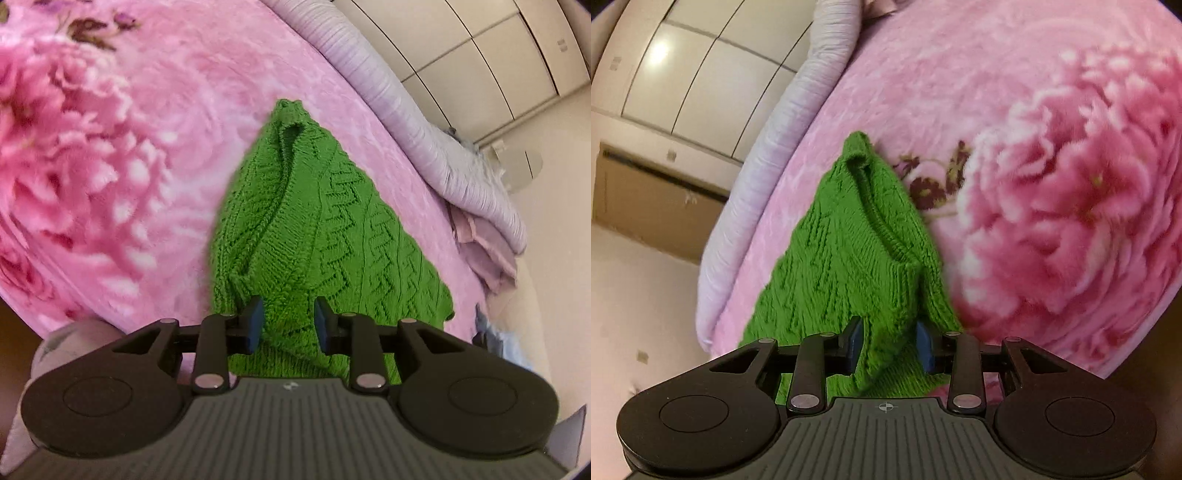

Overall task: Fold clothes
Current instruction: 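Grasp the folded vest edge with both grippers and tug it straight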

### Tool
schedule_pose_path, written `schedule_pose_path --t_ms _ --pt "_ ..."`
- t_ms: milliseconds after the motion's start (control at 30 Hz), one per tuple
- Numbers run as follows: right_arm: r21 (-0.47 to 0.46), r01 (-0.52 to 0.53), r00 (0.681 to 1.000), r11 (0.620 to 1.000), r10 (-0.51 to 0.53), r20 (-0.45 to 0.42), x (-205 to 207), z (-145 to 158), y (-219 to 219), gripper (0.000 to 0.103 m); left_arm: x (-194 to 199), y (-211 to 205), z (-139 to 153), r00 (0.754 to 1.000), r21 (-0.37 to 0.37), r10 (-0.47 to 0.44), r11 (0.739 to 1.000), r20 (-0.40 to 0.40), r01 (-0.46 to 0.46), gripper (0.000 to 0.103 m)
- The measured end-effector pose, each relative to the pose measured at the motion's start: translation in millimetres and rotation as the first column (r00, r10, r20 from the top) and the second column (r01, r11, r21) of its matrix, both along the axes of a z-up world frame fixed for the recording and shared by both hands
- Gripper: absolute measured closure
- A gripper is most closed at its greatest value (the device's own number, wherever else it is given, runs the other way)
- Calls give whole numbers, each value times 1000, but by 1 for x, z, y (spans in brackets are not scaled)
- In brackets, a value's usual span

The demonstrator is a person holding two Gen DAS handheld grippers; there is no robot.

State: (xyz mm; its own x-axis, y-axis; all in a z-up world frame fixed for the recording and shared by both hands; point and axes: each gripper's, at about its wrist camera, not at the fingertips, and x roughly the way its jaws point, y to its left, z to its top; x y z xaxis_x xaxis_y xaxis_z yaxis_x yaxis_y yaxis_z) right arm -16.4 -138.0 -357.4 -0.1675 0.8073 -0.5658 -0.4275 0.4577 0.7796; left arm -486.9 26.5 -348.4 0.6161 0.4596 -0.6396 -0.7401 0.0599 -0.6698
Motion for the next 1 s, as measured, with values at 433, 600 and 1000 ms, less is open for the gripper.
schedule_pose_path --t_ms 433,600,1000 --pt "-24 0 1000 1000 1 17 0 -1 3 80 -10 -6 1 1000 -34 23 999 19 -22 76" --pt "-15 -6 997 1000 7 74 -4 4 4 94 -5 3 -6 999 -30 29 999 27 -28 95" --pt "-33 -38 972 999 45 232 -13 7 -1 97 5 -11 0 985 116 -86 988 -151 104 94"
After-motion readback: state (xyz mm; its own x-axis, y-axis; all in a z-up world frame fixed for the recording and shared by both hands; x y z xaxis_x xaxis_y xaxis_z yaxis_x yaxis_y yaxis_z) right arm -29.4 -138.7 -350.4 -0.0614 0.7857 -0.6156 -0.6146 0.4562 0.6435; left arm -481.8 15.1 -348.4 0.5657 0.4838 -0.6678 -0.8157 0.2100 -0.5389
